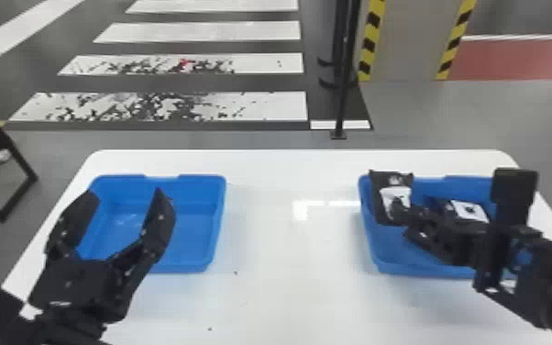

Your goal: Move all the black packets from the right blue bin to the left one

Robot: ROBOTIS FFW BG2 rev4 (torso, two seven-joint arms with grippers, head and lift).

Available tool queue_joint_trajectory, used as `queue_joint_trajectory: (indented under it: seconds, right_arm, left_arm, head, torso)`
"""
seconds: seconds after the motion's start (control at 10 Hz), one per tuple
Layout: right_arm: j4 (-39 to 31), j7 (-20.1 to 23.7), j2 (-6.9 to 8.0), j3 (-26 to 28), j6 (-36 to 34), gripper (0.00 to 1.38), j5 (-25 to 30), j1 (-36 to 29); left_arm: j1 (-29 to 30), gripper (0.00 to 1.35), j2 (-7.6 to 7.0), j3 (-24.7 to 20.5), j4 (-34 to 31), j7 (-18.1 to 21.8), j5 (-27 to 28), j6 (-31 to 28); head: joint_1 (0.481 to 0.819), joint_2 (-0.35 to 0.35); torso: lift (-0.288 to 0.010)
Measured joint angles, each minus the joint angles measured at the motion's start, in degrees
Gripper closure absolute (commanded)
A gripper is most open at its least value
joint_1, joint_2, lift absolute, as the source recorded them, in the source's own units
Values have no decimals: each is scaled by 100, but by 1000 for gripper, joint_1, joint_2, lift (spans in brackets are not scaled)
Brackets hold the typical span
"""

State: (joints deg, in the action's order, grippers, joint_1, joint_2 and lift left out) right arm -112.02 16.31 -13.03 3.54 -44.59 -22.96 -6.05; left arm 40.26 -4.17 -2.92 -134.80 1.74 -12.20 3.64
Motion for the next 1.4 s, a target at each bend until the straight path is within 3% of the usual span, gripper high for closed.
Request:
queue_joint_trajectory:
  seconds: [0.2, 0.4, 0.7, 1.0, 1.4]
  right_arm:
    - [-13, 1165, -47, 174, 760, 1099, -326, 18]
    - [310, 1950, -240, -344, 1257, 1099, -1027, 296]
    - [327, 2173, -400, -1396, 1291, 1099, -1881, 450]
    - [349, 2166, -490, -2152, 1282, 1099, -2213, 651]
    - [334, 2165, -541, -2567, 1282, 1099, -2401, 798]
  left_arm:
    - [-109, 190, -11, 116, 1, 194, -562, -272]
    - [-288, 190, -33, 168, -41, 653, -1309, -675]
    - [-620, 190, -65, 179, -69, 1117, -2039, -1428]
    - [-747, 190, -90, 229, -69, 1232, -2050, -1689]
    - [-758, 214, -78, 143, -69, 1232, -1872, -1931]
  head:
    - [695, 58]
    - [695, 90]
    - [695, 178]
    - [695, 237]
    - [695, 280]
  torso:
    - [-140]
    - [-140]
    - [-140]
    - [-140]
    - [-140]
